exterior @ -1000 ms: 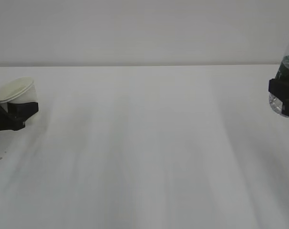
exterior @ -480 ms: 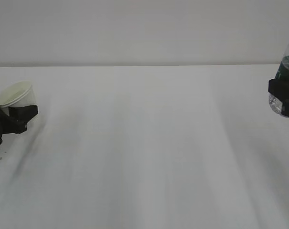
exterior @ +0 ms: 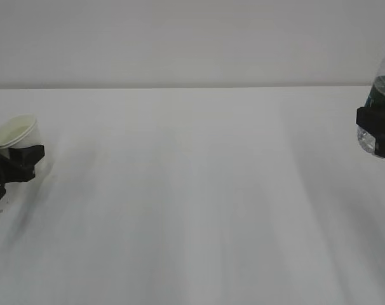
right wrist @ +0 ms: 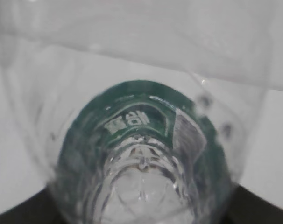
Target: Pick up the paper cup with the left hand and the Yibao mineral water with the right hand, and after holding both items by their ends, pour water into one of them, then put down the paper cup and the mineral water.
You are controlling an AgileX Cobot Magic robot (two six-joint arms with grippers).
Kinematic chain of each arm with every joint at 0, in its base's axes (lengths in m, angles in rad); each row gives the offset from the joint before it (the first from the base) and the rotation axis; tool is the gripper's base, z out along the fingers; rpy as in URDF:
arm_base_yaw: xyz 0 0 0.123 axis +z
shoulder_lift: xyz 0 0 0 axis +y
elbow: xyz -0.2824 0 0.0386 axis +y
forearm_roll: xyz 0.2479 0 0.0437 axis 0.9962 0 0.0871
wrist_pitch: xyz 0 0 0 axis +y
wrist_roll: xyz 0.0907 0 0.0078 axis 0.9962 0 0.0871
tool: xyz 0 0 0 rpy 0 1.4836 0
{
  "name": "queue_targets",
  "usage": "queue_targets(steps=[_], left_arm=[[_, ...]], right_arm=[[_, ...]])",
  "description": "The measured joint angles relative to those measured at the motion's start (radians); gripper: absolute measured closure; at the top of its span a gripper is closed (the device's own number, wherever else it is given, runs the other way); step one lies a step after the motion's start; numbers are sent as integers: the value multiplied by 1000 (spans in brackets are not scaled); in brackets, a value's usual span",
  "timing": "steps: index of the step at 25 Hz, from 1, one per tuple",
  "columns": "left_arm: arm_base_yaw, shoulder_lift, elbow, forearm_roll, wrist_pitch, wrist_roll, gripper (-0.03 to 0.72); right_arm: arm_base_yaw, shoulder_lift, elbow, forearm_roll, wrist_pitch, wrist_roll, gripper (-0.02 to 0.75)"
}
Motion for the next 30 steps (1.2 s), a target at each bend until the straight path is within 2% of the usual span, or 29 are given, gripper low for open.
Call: queue_targets(steps=[21,30], left_arm=[[0,42,0,-165,-34,78,301],[0,115,-2,-175,-82,81,303]], right_arm=[[0,0,0,-10,0,2,349],[0,0,0,-11,0,4,349]])
